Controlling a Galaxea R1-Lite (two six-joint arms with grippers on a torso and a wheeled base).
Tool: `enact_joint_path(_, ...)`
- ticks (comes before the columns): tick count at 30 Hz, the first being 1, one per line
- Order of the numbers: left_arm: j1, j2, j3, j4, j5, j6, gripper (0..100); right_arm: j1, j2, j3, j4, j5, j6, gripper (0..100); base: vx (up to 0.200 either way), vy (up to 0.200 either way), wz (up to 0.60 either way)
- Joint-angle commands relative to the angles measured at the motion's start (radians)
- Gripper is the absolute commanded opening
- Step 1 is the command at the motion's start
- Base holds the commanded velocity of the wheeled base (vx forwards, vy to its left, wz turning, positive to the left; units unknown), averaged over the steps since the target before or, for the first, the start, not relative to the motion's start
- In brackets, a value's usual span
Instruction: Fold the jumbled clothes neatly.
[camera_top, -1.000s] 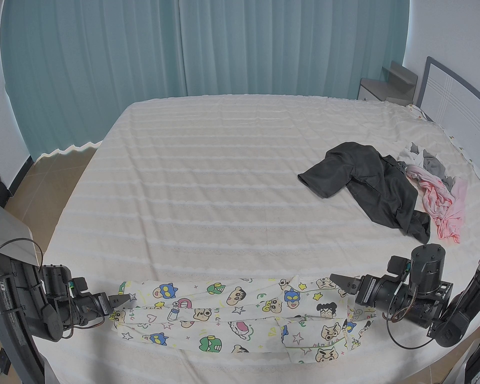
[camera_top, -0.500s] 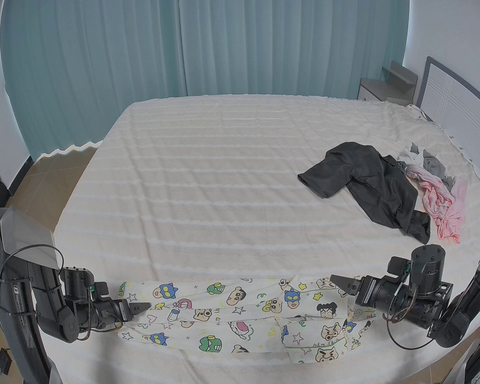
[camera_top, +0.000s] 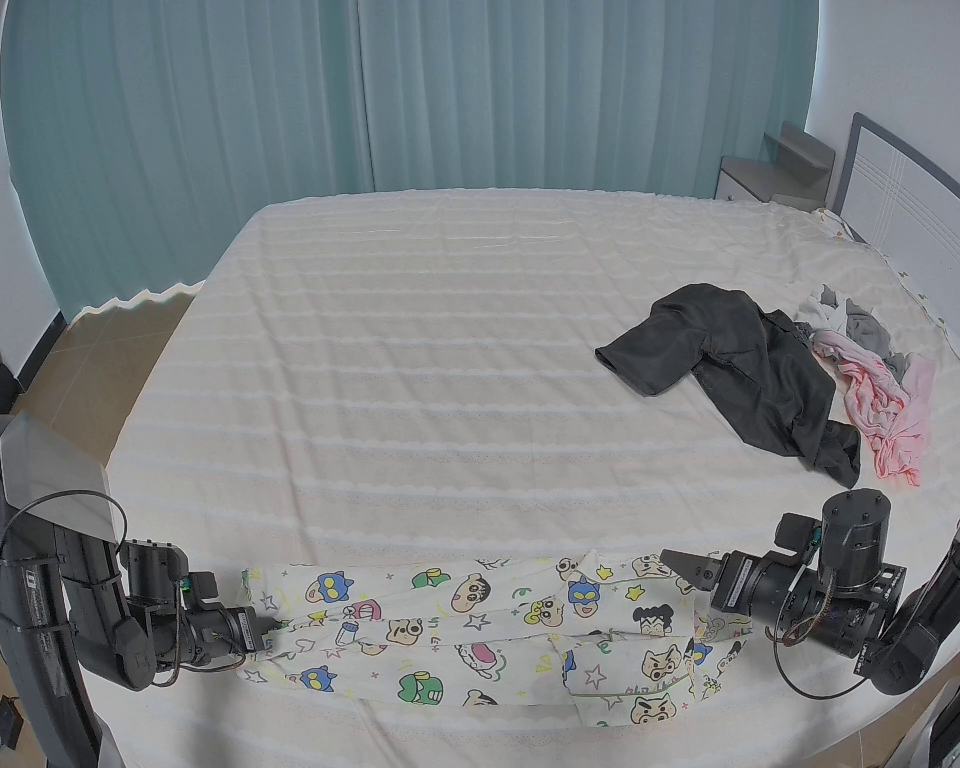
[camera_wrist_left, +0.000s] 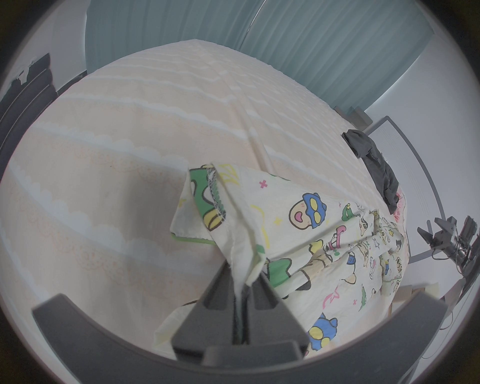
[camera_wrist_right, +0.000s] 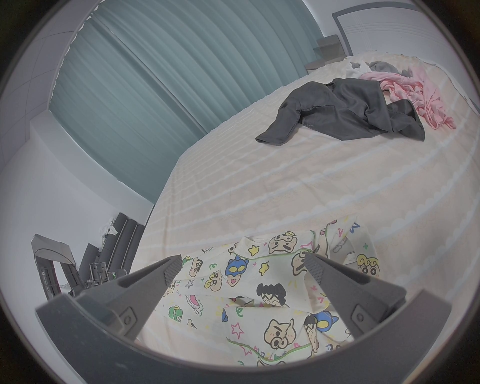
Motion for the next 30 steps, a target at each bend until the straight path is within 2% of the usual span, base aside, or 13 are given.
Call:
enact_joint_path(1,0.024,-0.083,0.004,0.031,0.000,0.000,0,0.000,0.000,0.000,0.000,0.000,0.000,100,0.000,0.000,0.00)
enact_joint_path(7,0.082,-0.246,-0.043,0.251,-0.022,0.000,0,0.000,-0.003,0.000,0.000,-0.002,0.000,100,0.000,0.000,0.00)
enact_joint_path(10,0.145,-0.338,-0.091,0.397,-0.065,0.006,0,0.000,-0.011,0.000,0.000,0.000,0.000,100,0.000,0.000,0.00)
enact_joint_path(15,0.194,-0.353,-0.125,0.443,-0.066,0.043,0,0.000,-0.012,0.002,0.000,-0.002,0.000,100,0.000,0.000,0.00)
enact_joint_path(17,0.237,-0.350,-0.131,0.446,-0.071,0.083,0,0.000,-0.012,0.002,0.000,-0.002,0.000,100,0.000,0.000,0.00)
enact_joint_path(21,0.266,-0.347,-0.140,0.450,-0.074,0.090,0,0.000,-0.012,0.003,0.000,-0.002,0.000,100,0.000,0.000,0.00)
enact_joint_path(26,0.360,-0.389,-0.214,0.548,-0.109,0.092,0,0.000,-0.012,0.005,0.000,-0.002,0.000,100,0.000,0.000,0.00)
enact_joint_path(30,0.487,-0.447,-0.335,0.746,-0.204,0.093,0,-0.001,-0.012,0.005,0.000,0.000,0.000,100,0.000,0.000,0.00)
